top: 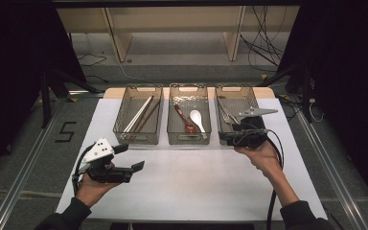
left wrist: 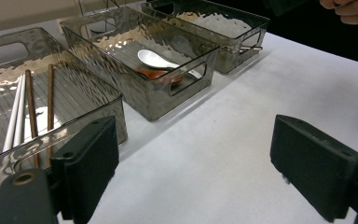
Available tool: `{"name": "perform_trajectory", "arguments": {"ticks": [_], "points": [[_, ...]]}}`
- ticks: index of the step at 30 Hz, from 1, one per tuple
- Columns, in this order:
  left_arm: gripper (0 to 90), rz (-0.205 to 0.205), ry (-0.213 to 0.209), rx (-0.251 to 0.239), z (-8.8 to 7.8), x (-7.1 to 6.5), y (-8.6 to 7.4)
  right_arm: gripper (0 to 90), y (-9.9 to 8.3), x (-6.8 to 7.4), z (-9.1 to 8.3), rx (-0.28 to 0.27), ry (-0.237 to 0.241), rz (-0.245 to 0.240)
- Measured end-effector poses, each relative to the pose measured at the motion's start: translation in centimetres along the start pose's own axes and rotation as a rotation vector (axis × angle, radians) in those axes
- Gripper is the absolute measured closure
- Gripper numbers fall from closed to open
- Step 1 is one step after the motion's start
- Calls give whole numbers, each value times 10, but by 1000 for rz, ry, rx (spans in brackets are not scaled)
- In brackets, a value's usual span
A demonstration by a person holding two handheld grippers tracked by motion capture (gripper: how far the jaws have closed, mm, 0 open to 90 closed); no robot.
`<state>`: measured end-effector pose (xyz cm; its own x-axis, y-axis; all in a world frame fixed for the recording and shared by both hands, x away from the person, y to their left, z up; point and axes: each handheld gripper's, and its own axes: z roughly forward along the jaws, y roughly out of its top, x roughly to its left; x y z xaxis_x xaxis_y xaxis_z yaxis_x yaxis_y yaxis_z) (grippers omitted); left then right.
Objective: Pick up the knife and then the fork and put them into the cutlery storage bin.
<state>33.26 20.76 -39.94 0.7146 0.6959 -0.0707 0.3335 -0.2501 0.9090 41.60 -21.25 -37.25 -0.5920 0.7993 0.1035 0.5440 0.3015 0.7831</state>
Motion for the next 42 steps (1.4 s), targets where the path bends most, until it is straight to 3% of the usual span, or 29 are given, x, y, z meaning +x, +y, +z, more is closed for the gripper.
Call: {"name": "perform_trajectory", "arguments": {"ticks": [12, 23, 42], "points": [[150, 2, -3, 10, 0, 0, -1, 302, -24, 20, -13, -35, 35, 8], [150, -3, 2, 11, 0, 0, -1, 292, -47, 28, -24, -72, 62, 12], [150, -10, -17, 4, 0, 0, 0, 266, -74, 35, -45, -140, 44, 28]]}}
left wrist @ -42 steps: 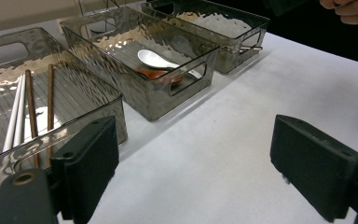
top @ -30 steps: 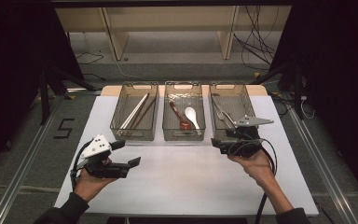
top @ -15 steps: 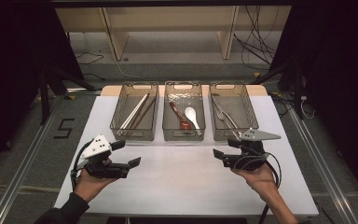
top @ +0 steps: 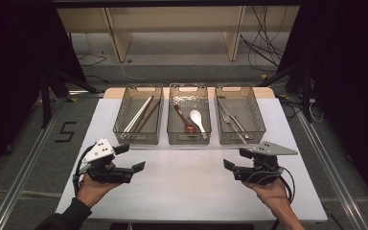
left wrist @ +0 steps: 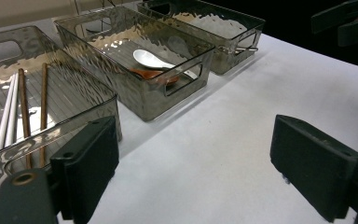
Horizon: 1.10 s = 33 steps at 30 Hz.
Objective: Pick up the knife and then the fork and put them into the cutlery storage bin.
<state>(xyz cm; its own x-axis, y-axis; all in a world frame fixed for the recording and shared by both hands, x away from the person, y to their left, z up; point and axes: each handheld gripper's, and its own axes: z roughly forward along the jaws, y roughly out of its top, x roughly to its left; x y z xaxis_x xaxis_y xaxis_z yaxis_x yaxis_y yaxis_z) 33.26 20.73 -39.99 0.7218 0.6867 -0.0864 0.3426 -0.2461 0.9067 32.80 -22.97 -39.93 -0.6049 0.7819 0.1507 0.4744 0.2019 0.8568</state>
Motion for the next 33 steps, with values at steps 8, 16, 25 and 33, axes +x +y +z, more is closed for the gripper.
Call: {"name": "perform_trajectory", "arguments": {"ticks": [8, 16, 25, 33], "points": [[150, -9, -12, -7, 0, 0, 0, 241, -4, 3, -3, -17, -14, 6], [150, -8, -21, -7, 0, -1, 0, 241, -2, 0, -5, -47, -31, 9], [150, -9, -21, -6, 0, -1, 0, 242, -3, 0, -3, -32, -32, 4], [150, -8, -20, -6, 0, -1, 0, 242, -3, 0, -3, -32, -34, -5]]}}
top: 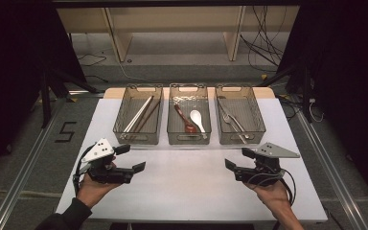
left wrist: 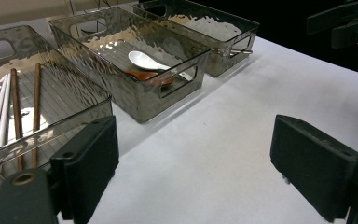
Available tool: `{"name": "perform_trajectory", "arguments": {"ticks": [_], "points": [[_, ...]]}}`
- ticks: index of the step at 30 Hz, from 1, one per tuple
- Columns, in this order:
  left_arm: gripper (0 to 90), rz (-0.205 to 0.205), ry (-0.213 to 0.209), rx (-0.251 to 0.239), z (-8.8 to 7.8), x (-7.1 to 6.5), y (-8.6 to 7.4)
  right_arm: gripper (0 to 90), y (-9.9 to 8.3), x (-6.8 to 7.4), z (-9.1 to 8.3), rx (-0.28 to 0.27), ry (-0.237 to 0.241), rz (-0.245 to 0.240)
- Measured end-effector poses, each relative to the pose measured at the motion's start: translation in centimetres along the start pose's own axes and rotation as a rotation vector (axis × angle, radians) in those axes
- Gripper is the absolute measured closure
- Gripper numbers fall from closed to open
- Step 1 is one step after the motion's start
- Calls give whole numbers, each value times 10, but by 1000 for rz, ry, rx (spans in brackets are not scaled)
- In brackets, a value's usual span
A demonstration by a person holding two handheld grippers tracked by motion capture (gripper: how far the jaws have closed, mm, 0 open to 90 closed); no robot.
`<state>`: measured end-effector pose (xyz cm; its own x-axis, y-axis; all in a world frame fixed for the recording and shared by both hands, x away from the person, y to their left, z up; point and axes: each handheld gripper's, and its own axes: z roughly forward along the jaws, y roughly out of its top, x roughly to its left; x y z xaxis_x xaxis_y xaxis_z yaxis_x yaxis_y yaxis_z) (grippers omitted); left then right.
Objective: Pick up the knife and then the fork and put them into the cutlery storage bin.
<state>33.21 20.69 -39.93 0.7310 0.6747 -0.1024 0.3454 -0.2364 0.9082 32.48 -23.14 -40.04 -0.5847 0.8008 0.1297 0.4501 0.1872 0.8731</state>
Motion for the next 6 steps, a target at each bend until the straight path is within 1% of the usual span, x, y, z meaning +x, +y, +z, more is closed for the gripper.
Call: {"name": "perform_trajectory", "arguments": {"ticks": [6], "points": [[150, 0, 0, 0, 0, 0, 0, 231, 0, -1, 0, 3, 2, 6]]}}
